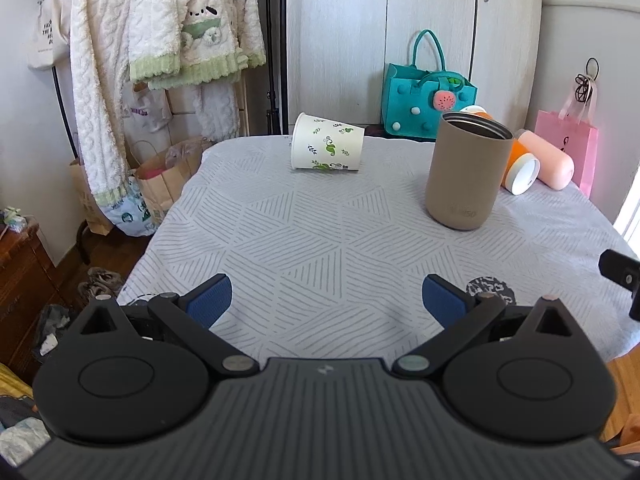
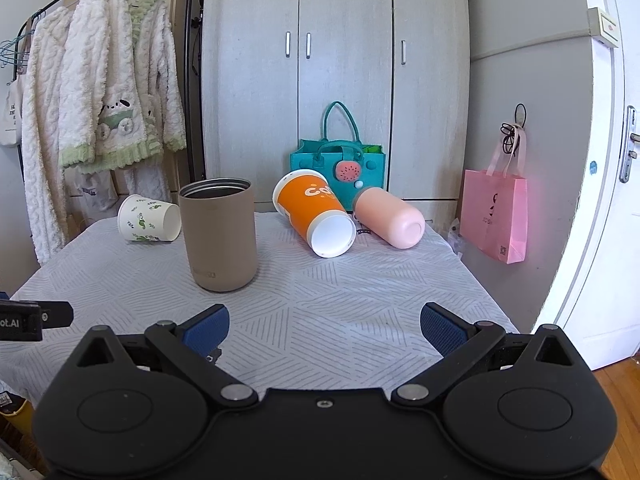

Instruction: Flip cup upright

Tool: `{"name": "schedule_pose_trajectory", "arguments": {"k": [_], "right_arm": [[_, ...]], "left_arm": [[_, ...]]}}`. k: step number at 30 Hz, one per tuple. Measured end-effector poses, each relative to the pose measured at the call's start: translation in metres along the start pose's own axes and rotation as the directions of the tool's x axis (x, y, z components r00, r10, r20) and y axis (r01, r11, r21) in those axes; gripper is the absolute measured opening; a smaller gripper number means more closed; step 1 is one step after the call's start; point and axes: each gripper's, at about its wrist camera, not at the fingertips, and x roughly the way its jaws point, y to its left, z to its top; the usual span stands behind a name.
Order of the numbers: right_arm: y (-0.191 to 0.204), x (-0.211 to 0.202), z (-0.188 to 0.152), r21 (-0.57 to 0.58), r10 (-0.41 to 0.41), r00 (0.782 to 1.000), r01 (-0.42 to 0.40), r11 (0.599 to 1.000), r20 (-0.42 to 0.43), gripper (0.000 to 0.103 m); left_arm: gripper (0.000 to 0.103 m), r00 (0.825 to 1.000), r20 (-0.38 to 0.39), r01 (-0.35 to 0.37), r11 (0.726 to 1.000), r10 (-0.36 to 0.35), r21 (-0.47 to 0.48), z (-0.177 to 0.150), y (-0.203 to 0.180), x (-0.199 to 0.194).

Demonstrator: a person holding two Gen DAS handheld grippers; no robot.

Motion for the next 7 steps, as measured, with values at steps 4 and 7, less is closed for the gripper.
{"name": "schedule_pose_trajectory", "arguments": {"k": [4,7], "right_arm": [[0.0004,0.0012,0.0002,-0.001,-0.002,1.000,0.002,1.000,-0.002,0.103],[0.0013,0.0012,0.0003,-0.004,-0.003,1.000,0.003,1.000,-0.001,0.103]], "left_arm": [[0.103,1.000,-0.004,0.005,1.000,-0.005,0.001,0.0002,0.0000,-0.0001],[0.103,1.000,-0.006,0.002,1.000,-0.002,0.001,0.0001,0.0003,-0.0005]]}}
